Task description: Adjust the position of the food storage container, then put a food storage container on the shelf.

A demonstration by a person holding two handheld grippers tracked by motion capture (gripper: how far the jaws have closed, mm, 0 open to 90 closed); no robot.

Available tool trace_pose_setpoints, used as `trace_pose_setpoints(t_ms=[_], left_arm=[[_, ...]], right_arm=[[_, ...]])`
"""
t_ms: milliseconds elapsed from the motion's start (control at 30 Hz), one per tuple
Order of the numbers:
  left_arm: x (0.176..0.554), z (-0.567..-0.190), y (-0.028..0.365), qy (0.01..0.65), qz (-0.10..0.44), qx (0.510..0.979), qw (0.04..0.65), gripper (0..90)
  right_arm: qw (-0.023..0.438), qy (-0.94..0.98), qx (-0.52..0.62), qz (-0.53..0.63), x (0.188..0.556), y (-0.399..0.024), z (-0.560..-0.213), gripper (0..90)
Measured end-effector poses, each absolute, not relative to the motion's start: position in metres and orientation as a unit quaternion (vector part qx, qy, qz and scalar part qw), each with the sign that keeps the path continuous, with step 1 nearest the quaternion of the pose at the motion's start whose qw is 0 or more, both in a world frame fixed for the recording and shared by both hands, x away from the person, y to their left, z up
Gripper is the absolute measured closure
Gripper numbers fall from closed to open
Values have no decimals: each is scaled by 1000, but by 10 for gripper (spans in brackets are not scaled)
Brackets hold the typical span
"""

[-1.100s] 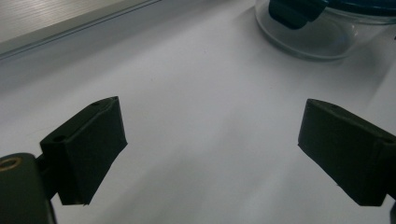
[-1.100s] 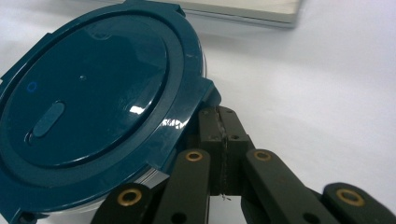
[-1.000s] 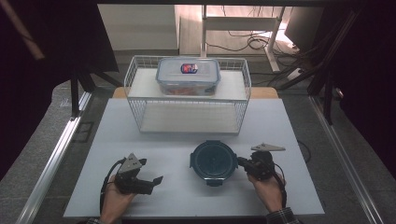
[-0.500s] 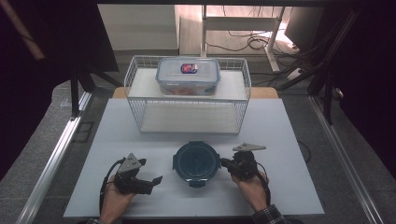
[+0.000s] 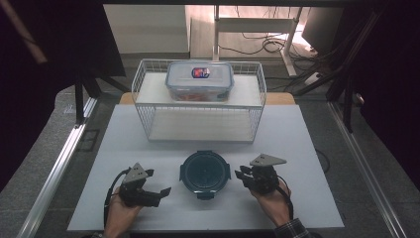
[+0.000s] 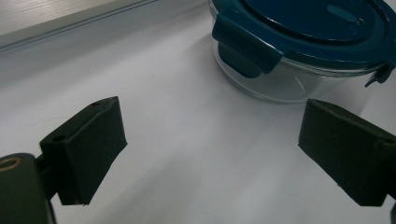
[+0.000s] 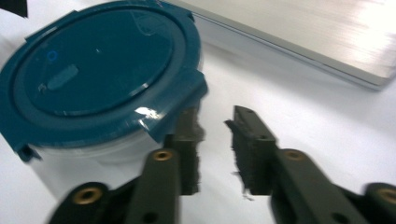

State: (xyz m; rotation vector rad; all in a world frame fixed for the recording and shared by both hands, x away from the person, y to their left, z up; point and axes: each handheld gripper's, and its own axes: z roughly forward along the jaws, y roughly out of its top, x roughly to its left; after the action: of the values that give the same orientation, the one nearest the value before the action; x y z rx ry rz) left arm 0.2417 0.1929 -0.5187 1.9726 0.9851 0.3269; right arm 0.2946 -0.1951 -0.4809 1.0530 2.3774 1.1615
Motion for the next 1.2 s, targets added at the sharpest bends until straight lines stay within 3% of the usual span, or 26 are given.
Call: trace_pose_setpoints(t_ms=[367,833,1200], left_arm=[[233,-521,193,396,132,797,437,57],[234,-523,194,398,126,795,439,56],[241,-524,198,394,63,779,484,35]], right_arm=[[152,823,354,417,285,-218,-487,76],[147,842,341,392,284,-218,-501,30],[136,837,330,414,283,-215,-490,25]])
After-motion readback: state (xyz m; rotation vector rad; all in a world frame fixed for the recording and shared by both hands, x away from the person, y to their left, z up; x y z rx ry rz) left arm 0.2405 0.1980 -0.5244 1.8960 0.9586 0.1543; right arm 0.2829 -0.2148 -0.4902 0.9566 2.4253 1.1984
